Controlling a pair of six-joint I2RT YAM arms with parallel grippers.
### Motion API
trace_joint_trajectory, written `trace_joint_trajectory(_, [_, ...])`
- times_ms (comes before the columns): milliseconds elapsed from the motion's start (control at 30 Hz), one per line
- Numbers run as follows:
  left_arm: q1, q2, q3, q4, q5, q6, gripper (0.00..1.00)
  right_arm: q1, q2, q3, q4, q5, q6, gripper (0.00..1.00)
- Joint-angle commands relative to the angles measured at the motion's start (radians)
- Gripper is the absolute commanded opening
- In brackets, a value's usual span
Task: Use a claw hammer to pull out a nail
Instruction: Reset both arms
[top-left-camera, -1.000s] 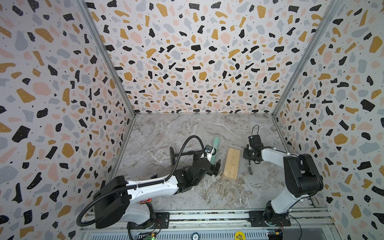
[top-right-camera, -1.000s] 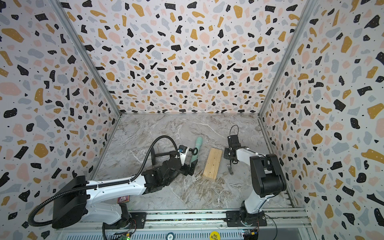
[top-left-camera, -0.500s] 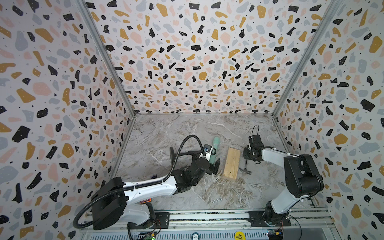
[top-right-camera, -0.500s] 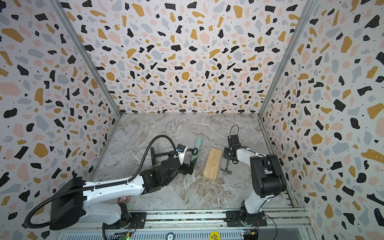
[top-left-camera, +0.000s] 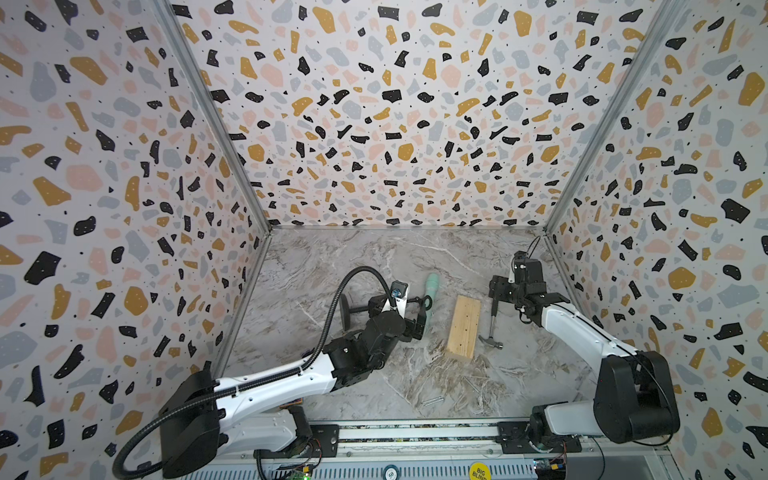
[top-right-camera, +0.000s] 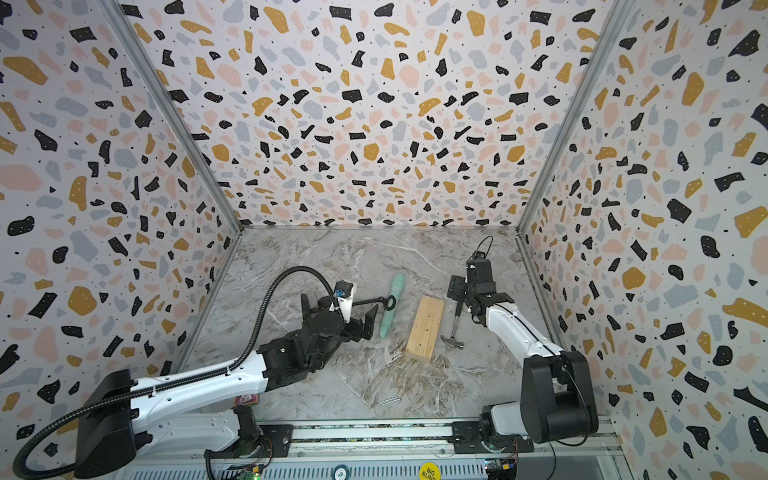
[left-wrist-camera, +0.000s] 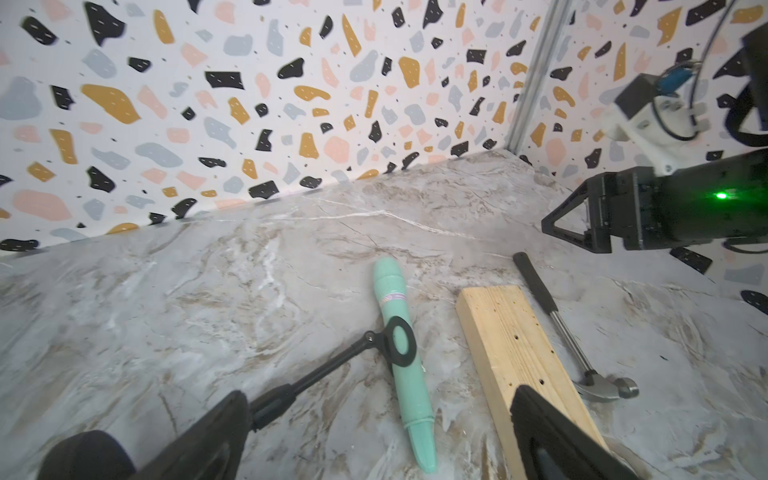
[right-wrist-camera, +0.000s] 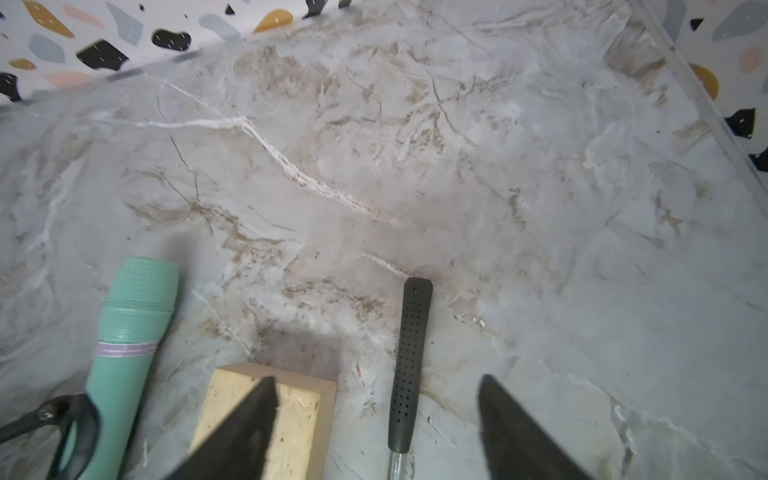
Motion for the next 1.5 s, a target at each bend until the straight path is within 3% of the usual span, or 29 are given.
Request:
trace_joint_trajectory(0, [0.030,-0.061,0.017,-0.037,-0.086,0.056,1.00,-0.004,-0.032,0.064,0.007,0.031,-0.044,0.99])
trace_joint_trajectory(200, [0.080,-0.185,0.009,-0.051,-0.204,0.110,1.00,-0.004,-0.091,0.049,0.101,0.069,-0.080,0.99])
trace_joint_trajectory(467, [0.223,-0.357,-0.081,-0.020,-0.314,0.180,1.00,-0.021,-0.183,-0.062,0.181,0.156,-0.147,0.99])
trace_joint_trajectory(800, [0.496,-0.408,-0.266,0.175,-0.262,0.257,1.00,-0.121,-0.266,-0.211,0.275,0.174,-0.170,0.99])
trace_joint_trajectory(933, [0.684,-0.369,-0.360,0.316,-0.136,0.192,1.00,-0.140,-0.275,-0.278,0.338,0.174,-0.164,0.99])
trace_joint_trajectory(1067, [0.839,-0.215,-0.477,0.614,-0.046,0.168,1.00,-0.141,-0.298,-0.373,0.469,0.098,-0.214,0.99])
trace_joint_trajectory(1267, [0.858,0.042,-0.489,0.804,0.028,0.231,1.00,-0.146,-0.310,-0.443,0.528,0.065,-0.258,0.99])
trace_joint_trajectory(1333, [0.868,0.053,-0.466,0.720,0.041,0.208,1.00,-0.150,-0.299,-0.437,0.521,0.048,-0.257,0.99])
trace_joint_trajectory(1467, [0.871,0.136,-0.614,1.018,0.081,0.226,1.00,-0.151,-0.255,-0.453,0.608,0.017,-0.219,0.99])
